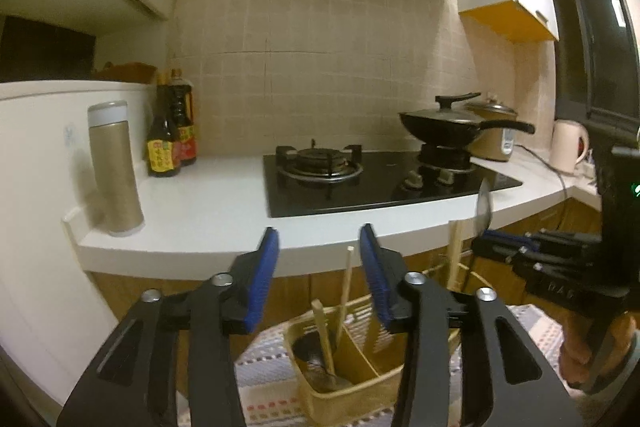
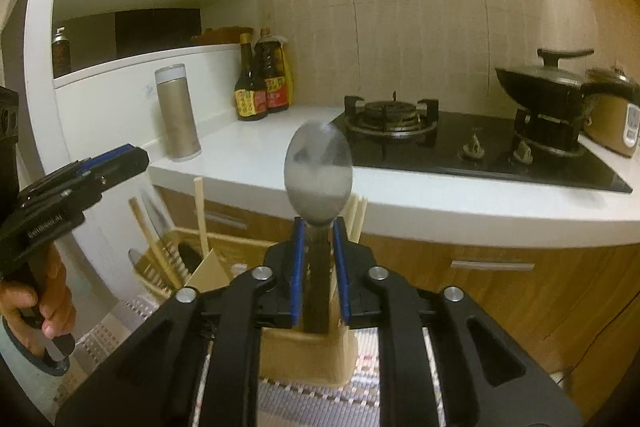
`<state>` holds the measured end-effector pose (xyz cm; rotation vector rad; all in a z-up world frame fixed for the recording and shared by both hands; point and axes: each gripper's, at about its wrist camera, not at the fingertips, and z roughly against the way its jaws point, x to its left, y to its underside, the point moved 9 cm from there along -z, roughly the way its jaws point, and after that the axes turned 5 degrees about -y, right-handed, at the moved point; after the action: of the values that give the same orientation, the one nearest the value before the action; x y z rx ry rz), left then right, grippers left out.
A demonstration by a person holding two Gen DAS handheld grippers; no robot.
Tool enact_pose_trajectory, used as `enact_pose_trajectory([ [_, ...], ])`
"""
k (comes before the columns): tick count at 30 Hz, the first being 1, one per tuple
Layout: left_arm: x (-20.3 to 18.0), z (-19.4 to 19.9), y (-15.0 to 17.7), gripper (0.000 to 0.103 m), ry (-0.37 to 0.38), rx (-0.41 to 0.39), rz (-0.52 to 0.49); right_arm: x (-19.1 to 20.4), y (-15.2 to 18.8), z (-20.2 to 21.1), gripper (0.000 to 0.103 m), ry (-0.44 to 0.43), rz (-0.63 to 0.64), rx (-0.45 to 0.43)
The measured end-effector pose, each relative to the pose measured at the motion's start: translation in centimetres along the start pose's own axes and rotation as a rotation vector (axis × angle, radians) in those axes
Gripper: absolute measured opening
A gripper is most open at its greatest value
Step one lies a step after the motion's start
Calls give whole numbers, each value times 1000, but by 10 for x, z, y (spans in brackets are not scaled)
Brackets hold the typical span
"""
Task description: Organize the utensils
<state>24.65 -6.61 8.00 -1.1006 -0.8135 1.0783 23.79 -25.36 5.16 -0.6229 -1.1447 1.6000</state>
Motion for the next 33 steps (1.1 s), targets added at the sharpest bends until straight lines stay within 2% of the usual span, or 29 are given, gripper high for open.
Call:
enact_pose_trajectory([
  [3, -1, 13, -1, 45, -1, -6, 0, -2, 8, 10, 25, 2, -12, 8],
  [5, -2, 23, 0, 52, 14, -9, 15, -1, 14, 18, 28, -4, -23, 16],
  [7, -3, 39, 1, 58, 29, -18, 42, 0, 22, 29, 37, -12, -37, 24],
  [8, -4, 45, 2, 59, 34, -22, 53, 1, 27, 36, 47, -9, -40, 25],
  [9, -5, 52, 5, 59, 39, -24, 64, 2, 30, 42, 50, -6, -42, 22],
  [12, -12, 69, 14, 60, 42, -20, 80, 10, 40, 61, 50, -3, -36, 14],
  [14, -17, 79, 20, 64, 37, -19, 81, 15, 46, 71, 50, 8, -31, 6],
  [16, -25, 92, 28, 71, 28, -25, 74, 20, 53, 83, 55, 20, -26, -10],
  [17, -29, 98, 32, 75, 23, -31, 69, 22, 56, 88, 63, 28, -26, -18],
  [18, -34, 105, 37, 76, 8, -40, 59, 24, 60, 95, 68, 40, -27, -34],
  [22, -44, 123, 52, 87, -40, -78, 42, 30, 77, 114, 74, 72, -36, -83],
  [25, -46, 128, 62, 91, -105, -106, 55, 31, 84, 123, 83, 115, -31, -118],
  [27, -43, 131, 70, 95, -164, -132, 66, 30, 89, 131, 95, 173, -22, -163],
  [30, -38, 128, 85, 95, -220, -141, 85, 20, 97, 138, 95, 251, -38, -210],
  [33, -35, 115, 101, 95, -227, -98, 90, 9, 107, 134, 95, 270, -76, -203],
])
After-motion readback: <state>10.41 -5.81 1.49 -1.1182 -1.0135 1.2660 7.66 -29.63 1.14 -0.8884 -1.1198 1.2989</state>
